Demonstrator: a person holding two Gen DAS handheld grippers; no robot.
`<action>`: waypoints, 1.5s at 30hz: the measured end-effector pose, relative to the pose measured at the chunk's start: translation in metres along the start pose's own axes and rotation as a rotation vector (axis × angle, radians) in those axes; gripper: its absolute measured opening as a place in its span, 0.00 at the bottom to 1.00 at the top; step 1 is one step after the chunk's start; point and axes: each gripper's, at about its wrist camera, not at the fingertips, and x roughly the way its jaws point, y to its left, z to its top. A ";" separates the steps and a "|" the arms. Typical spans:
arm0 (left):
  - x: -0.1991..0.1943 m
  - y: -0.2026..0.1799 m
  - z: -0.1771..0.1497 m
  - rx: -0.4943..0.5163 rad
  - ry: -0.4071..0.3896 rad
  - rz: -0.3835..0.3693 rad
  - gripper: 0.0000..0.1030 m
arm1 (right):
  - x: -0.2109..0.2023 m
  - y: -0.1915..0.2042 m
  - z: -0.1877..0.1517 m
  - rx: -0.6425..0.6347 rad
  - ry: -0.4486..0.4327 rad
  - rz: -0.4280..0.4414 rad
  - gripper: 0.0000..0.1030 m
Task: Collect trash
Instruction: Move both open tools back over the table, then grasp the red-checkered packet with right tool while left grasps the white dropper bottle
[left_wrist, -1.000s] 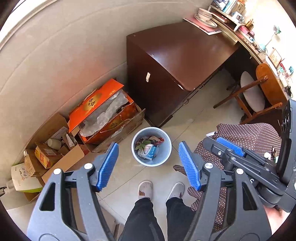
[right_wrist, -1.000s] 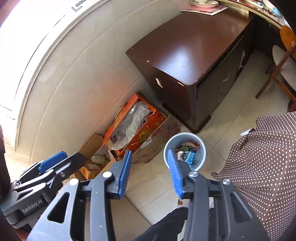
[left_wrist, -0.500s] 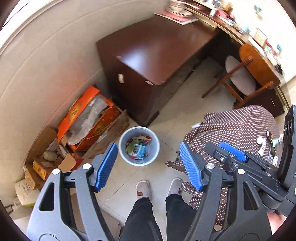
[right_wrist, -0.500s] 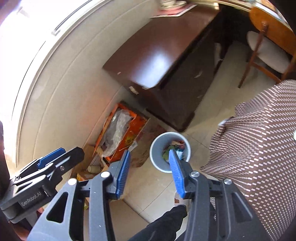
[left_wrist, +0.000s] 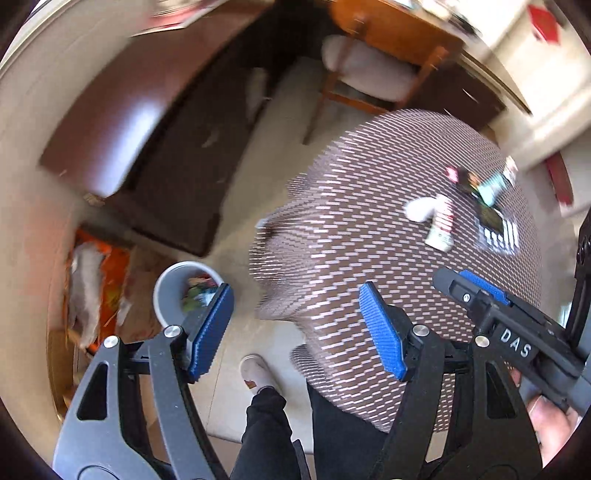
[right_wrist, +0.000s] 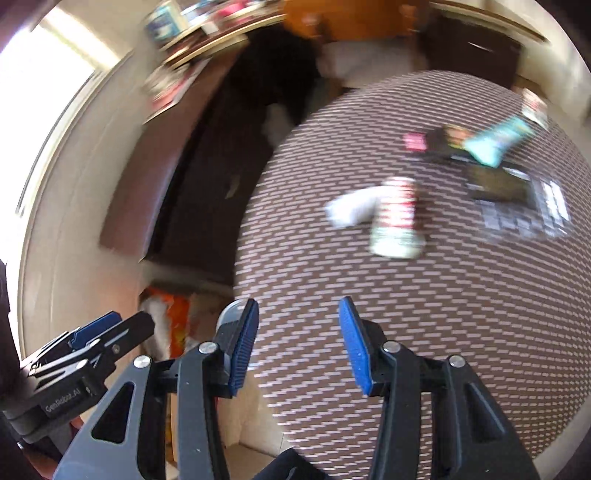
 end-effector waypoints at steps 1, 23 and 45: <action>0.004 -0.012 0.002 0.021 0.006 -0.005 0.68 | -0.001 -0.018 0.003 0.027 -0.003 -0.013 0.44; 0.078 -0.090 0.053 0.154 0.070 0.009 0.68 | 0.078 -0.048 0.076 -0.163 0.067 -0.068 0.12; 0.112 -0.134 0.067 0.232 0.053 -0.082 0.34 | 0.013 -0.093 0.071 -0.050 0.015 -0.021 0.12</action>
